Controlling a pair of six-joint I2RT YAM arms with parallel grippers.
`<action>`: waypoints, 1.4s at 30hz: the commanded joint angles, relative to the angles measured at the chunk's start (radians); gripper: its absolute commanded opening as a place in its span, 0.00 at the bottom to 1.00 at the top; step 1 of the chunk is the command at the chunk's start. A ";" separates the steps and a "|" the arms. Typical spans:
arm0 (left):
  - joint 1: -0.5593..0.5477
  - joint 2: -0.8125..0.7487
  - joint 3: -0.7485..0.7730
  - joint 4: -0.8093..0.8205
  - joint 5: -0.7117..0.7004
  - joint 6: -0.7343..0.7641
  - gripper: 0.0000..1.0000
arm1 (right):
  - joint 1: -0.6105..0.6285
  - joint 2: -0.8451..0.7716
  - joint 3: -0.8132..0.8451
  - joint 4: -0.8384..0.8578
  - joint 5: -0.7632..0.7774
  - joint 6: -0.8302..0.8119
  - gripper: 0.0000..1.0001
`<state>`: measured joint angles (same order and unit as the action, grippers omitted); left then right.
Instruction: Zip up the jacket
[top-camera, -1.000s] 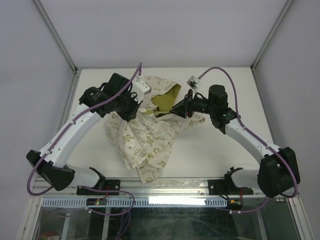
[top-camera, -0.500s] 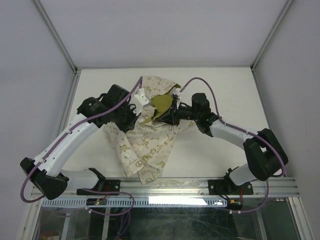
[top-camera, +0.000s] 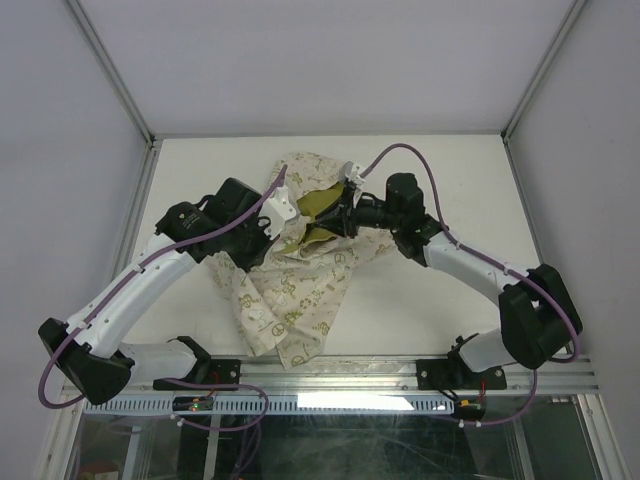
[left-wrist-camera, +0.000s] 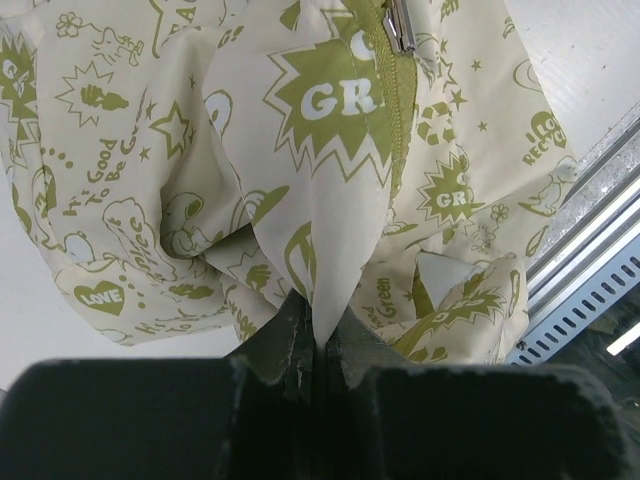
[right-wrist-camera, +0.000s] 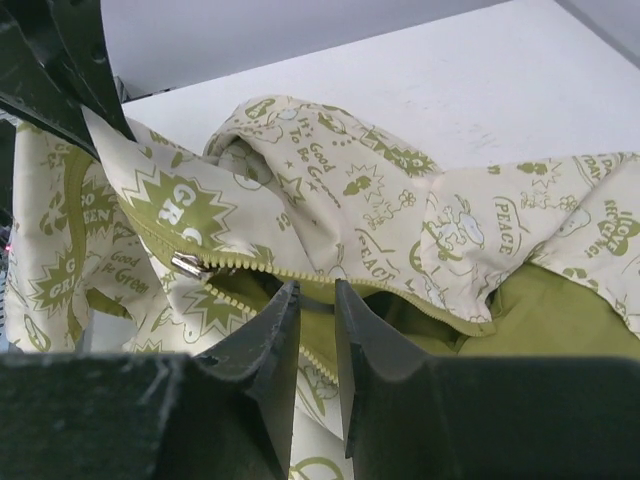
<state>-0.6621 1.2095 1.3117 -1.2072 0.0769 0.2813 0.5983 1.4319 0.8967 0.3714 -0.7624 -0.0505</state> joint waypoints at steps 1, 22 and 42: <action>-0.011 -0.032 0.014 0.055 -0.022 0.034 0.00 | 0.024 0.004 0.058 -0.011 0.008 -0.036 0.23; -0.011 -0.058 -0.012 0.094 -0.037 0.059 0.00 | 0.121 0.005 -0.111 0.175 0.057 -0.034 0.24; -0.011 -0.138 -0.088 0.158 -0.048 0.167 0.00 | 0.102 0.042 -0.012 0.115 0.008 -0.104 0.20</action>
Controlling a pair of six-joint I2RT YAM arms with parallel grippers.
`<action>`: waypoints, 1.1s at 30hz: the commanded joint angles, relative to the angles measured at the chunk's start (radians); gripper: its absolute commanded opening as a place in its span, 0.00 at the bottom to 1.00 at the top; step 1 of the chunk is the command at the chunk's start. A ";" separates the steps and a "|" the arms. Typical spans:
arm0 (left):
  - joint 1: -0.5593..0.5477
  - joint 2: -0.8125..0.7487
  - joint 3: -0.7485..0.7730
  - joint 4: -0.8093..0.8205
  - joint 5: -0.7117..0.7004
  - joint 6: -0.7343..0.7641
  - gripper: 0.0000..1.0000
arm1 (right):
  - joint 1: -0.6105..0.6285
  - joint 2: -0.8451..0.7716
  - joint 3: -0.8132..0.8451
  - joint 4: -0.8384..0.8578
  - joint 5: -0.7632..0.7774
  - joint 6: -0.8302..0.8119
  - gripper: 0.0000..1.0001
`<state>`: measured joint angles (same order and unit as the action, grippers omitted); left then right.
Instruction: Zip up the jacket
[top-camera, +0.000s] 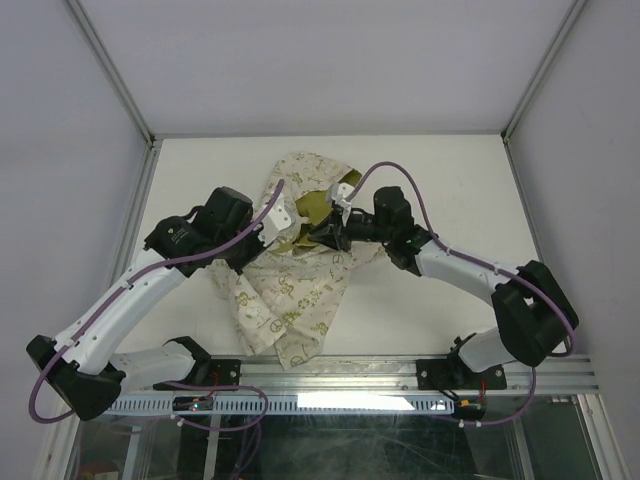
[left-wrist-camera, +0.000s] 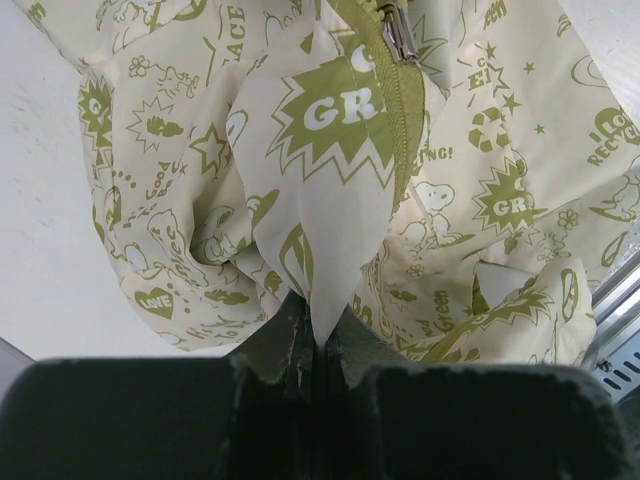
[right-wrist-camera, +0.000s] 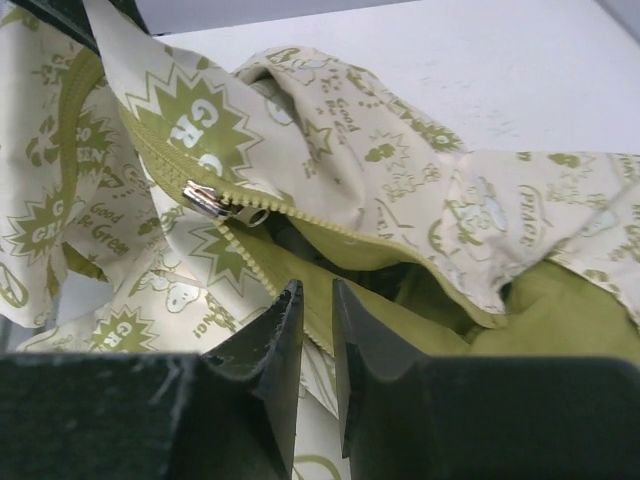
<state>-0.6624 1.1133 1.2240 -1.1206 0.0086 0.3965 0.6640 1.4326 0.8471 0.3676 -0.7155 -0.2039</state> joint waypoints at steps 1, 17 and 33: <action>-0.011 -0.044 -0.001 0.077 0.022 0.056 0.00 | 0.046 0.055 0.036 0.133 -0.041 0.062 0.20; -0.010 -0.090 -0.056 0.127 0.052 0.118 0.00 | 0.121 0.114 0.004 0.294 -0.098 0.142 0.38; -0.011 -0.089 -0.072 0.148 0.030 0.133 0.00 | 0.130 0.132 -0.031 0.407 -0.221 0.176 0.45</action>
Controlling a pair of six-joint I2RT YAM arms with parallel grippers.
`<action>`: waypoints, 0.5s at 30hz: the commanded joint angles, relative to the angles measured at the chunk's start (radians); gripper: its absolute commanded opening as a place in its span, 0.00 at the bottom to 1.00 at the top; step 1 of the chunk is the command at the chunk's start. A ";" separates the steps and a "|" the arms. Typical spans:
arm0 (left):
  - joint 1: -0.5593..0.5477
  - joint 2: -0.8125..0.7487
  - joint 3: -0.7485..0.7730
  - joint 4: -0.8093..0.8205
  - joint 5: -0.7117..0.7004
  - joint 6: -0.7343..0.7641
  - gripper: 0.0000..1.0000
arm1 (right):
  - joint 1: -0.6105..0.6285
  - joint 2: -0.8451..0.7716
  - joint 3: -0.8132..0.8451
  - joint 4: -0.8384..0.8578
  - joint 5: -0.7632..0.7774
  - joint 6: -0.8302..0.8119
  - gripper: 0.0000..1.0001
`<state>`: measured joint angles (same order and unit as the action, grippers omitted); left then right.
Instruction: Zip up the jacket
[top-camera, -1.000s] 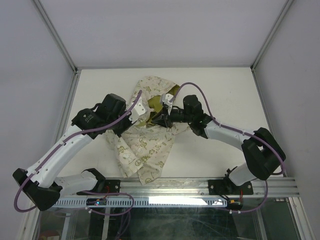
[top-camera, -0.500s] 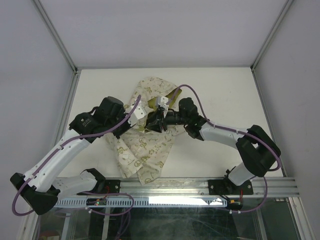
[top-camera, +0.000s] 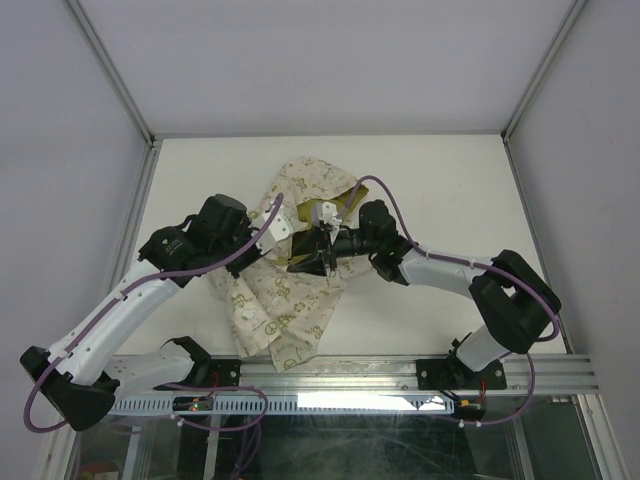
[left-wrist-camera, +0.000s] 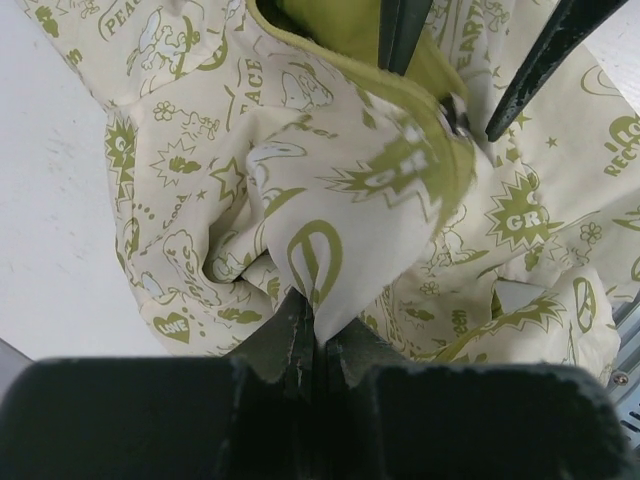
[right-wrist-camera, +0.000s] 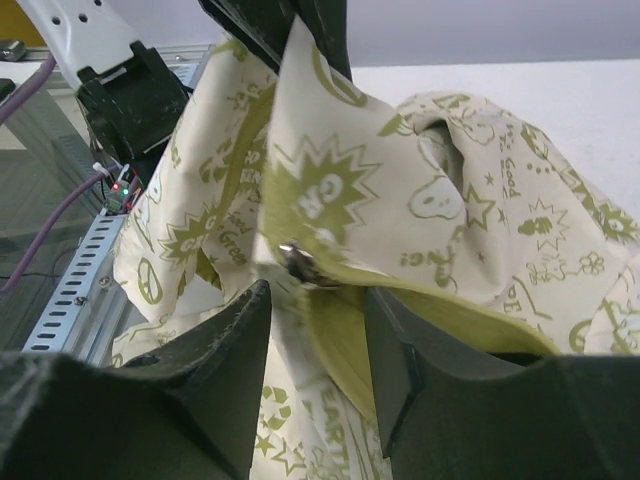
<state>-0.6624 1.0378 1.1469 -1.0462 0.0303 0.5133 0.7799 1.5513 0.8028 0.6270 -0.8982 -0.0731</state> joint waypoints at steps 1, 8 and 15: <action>-0.011 -0.012 0.004 0.077 0.010 0.015 0.00 | 0.015 0.020 0.014 0.171 -0.034 0.062 0.44; -0.011 -0.006 -0.005 0.105 0.009 -0.012 0.00 | 0.029 0.070 0.029 0.274 -0.054 0.132 0.38; -0.011 -0.034 -0.026 0.106 -0.005 -0.007 0.00 | -0.003 0.073 0.032 0.329 -0.109 0.239 0.38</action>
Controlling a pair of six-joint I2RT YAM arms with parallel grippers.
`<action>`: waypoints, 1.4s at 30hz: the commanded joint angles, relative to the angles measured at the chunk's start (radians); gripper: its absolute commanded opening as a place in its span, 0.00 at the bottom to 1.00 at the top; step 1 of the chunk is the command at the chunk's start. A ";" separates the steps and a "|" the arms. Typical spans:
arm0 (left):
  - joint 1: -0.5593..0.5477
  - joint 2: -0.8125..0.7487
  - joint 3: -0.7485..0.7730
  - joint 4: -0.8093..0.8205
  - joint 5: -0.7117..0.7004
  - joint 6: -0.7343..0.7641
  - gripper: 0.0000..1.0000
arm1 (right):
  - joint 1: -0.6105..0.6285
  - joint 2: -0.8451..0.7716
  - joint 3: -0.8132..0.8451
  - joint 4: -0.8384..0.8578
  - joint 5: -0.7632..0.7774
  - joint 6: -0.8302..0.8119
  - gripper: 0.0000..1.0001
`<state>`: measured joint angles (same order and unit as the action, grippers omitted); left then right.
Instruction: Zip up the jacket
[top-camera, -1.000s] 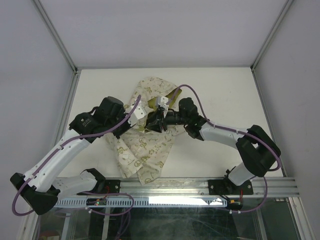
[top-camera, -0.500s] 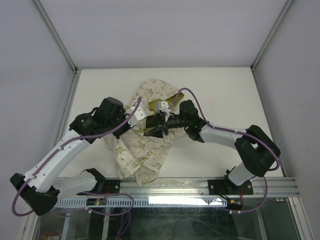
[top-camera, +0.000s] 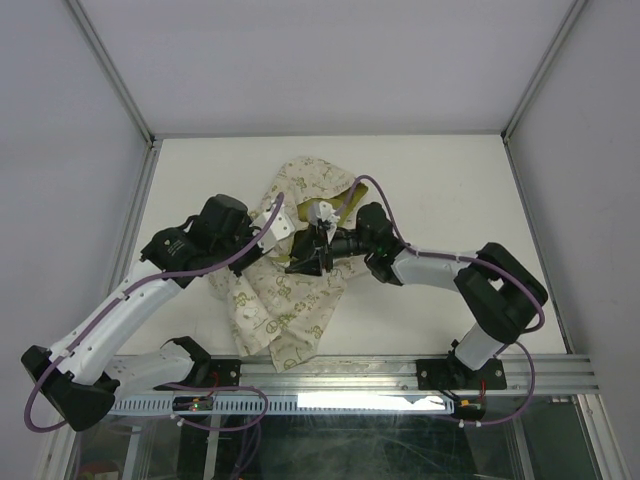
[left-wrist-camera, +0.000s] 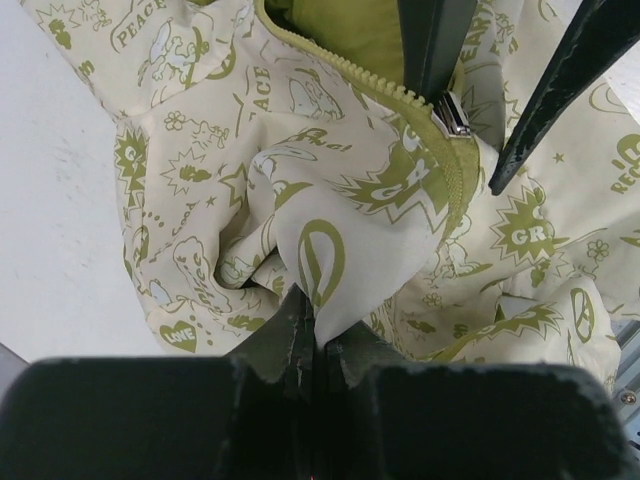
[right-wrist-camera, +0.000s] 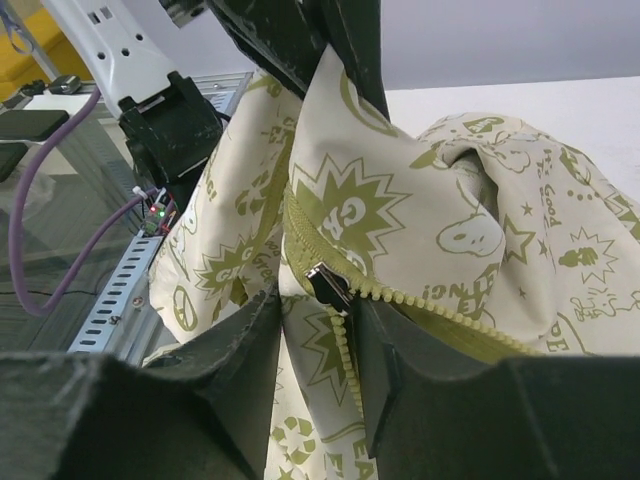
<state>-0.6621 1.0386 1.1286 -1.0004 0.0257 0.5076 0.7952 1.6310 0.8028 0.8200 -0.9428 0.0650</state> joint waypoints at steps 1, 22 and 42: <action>-0.011 -0.039 -0.012 0.061 0.002 -0.001 0.00 | -0.024 -0.001 0.042 0.156 -0.082 0.143 0.38; -0.010 -0.053 -0.035 0.073 -0.078 -0.051 0.00 | -0.040 0.051 0.142 0.283 -0.057 0.712 0.33; -0.011 -0.083 -0.040 0.036 -0.109 -0.050 0.00 | -0.147 0.026 0.167 0.358 -0.043 0.856 0.00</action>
<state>-0.6624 0.9947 1.0809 -0.9794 -0.0532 0.4610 0.7170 1.7138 0.9237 1.0473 -0.9791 0.8452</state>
